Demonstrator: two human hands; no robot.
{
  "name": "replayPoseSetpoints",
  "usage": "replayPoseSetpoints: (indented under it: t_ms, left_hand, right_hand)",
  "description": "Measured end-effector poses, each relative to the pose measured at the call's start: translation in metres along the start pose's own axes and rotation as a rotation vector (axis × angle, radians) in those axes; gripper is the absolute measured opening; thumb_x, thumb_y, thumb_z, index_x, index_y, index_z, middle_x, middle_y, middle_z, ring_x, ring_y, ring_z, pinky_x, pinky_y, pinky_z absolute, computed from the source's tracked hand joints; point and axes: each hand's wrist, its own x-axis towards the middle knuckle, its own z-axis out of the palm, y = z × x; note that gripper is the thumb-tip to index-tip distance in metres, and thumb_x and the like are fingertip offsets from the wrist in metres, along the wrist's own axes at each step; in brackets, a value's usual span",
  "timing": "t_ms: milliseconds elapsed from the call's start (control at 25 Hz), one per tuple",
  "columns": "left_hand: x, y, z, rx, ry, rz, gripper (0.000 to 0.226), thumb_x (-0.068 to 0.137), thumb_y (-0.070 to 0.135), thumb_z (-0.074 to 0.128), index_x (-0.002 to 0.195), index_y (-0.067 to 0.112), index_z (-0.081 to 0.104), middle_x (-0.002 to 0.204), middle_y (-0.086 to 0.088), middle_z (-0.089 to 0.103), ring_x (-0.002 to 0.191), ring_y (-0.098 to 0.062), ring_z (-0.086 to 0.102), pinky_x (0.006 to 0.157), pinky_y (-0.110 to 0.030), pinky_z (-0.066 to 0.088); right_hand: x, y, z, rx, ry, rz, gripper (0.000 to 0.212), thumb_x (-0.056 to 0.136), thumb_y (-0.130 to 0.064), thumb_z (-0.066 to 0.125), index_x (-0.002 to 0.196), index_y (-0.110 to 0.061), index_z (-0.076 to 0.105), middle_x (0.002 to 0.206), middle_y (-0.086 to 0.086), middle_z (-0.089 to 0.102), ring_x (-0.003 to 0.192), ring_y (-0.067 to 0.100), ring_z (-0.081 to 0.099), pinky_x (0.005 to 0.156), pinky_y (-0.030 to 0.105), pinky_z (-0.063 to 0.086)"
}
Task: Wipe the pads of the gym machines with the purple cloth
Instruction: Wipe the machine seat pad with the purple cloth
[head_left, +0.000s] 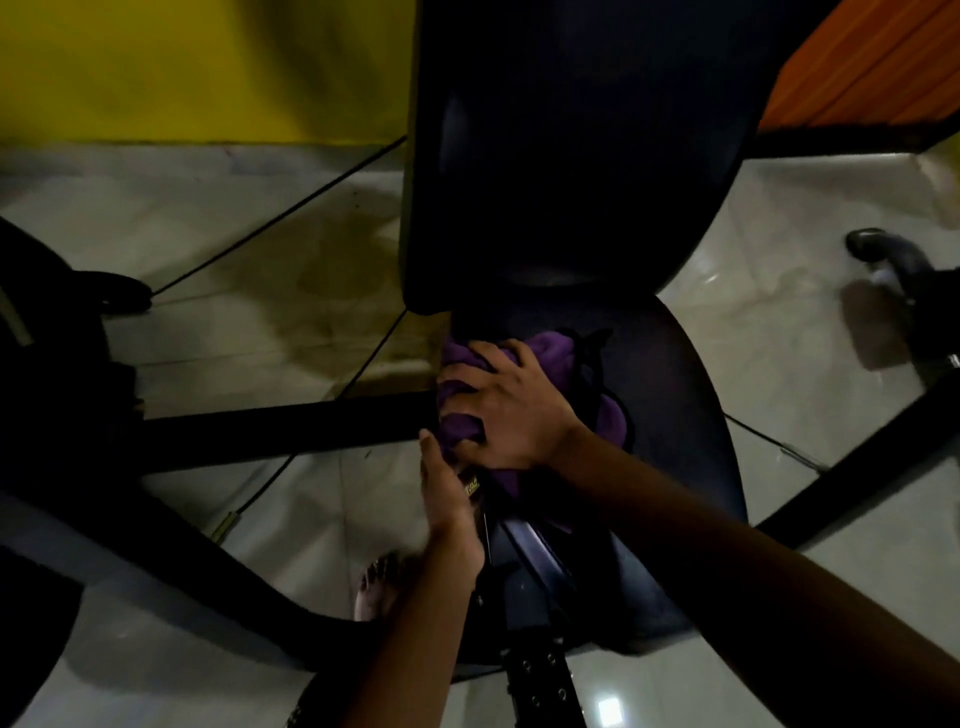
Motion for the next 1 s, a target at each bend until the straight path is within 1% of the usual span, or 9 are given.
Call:
replayPoseSetpoints:
  t_ms: [80,160,240,360,520,680,800,920,1000]
  left_hand:
    - [0.021,0.007,0.014,0.002,0.027,-0.012,0.056,0.094,0.055,0.030,0.125,0.014,0.053,0.111,-0.004,0.060,0.092,-0.021,0.060,0.079,-0.032,0.049]
    - [0.037,0.009,0.029,0.053,0.021,-0.008,0.066,0.088,0.065,0.035,0.131,0.017,0.051,0.126,-0.006,0.058,0.109,-0.028,0.058,0.098,-0.038,0.046]
    - [0.041,0.005,0.043,0.234,0.099,0.069,0.066,0.088,0.064,0.037,0.137,0.021,0.045,0.139,-0.012,0.050,0.122,-0.033,0.051,0.106,-0.040,0.039]
    - [0.029,0.002,0.054,0.406,0.225,0.242,0.059,0.092,0.057,0.032,0.139,0.022,0.042,0.142,-0.013,0.047,0.125,-0.035,0.048,0.103,-0.039,0.038]
    - [0.027,0.001,0.055,0.423,0.247,0.250,0.059,0.092,0.058,0.029,0.138,0.023,0.042,0.140,-0.013,0.049,0.122,-0.035,0.049,0.099,-0.040,0.039]
    - [0.024,-0.003,0.057,0.447,0.243,0.295,0.059,0.093,0.058,0.029,0.139,0.024,0.041,0.140,-0.012,0.049,0.123,-0.035,0.049,0.098,-0.040,0.039]
    - [0.031,-0.007,0.054,0.415,0.261,0.300,0.059,0.092,0.059,0.031,0.137,0.025,0.043,0.137,-0.011,0.051,0.121,-0.034,0.051,0.098,-0.041,0.041]
    - [0.033,-0.009,0.055,0.443,0.285,0.324,0.057,0.092,0.058,0.030,0.136,0.025,0.045,0.135,-0.011,0.054,0.118,-0.034,0.053,0.097,-0.041,0.042]
    - [0.035,-0.009,0.055,0.467,0.312,0.347,0.057,0.093,0.057,0.029,0.135,0.023,0.046,0.134,-0.011,0.055,0.117,-0.035,0.053,0.097,-0.040,0.042]
  right_hand:
    - [0.029,0.020,-0.001,0.035,-0.012,0.032,0.059,0.065,-0.065,0.032,0.102,-0.036,0.067,0.125,-0.007,0.058,0.125,0.031,0.044,0.099,0.053,0.032]
    - [0.050,0.041,-0.002,0.056,-0.006,0.075,0.065,0.065,-0.067,0.029,0.110,-0.036,0.064,0.131,-0.006,0.054,0.124,0.030,0.042,0.098,0.047,0.030]
    - [0.062,0.063,-0.002,0.086,0.018,0.098,0.066,0.069,-0.066,0.029,0.118,-0.035,0.060,0.132,-0.005,0.053,0.117,0.030,0.045,0.093,0.042,0.032]
    - [0.052,0.089,0.004,0.163,0.110,0.157,0.059,0.077,-0.059,0.035,0.123,-0.031,0.059,0.130,0.001,0.057,0.110,0.034,0.052,0.090,0.042,0.037]
    - [-0.010,0.077,0.005,0.167,0.251,0.402,0.050,0.083,-0.056,0.039,0.127,-0.036,0.054,0.135,0.000,0.053,0.108,0.037,0.054,0.091,0.042,0.040]
    - [-0.093,0.061,0.003,0.182,0.164,0.280,0.054,0.083,-0.054,0.041,0.136,-0.047,0.034,0.148,-0.008,0.035,0.125,0.028,0.043,0.101,0.042,0.032]
    - [-0.098,0.105,0.008,0.190,0.140,0.224,0.054,0.081,-0.053,0.039,0.134,-0.043,0.037,0.144,-0.004,0.041,0.123,0.024,0.039,0.098,0.035,0.028]
    - [-0.060,0.155,0.013,0.113,0.150,0.445,0.062,0.080,-0.061,0.029,0.135,-0.037,0.042,0.142,0.005,0.046,0.118,0.036,0.046,0.094,0.047,0.038]
    - [-0.030,0.167,0.011,0.064,0.066,0.612,0.074,0.072,-0.063,0.015,0.138,-0.038,0.038,0.146,0.002,0.039,0.123,0.038,0.040,0.096,0.048,0.035]
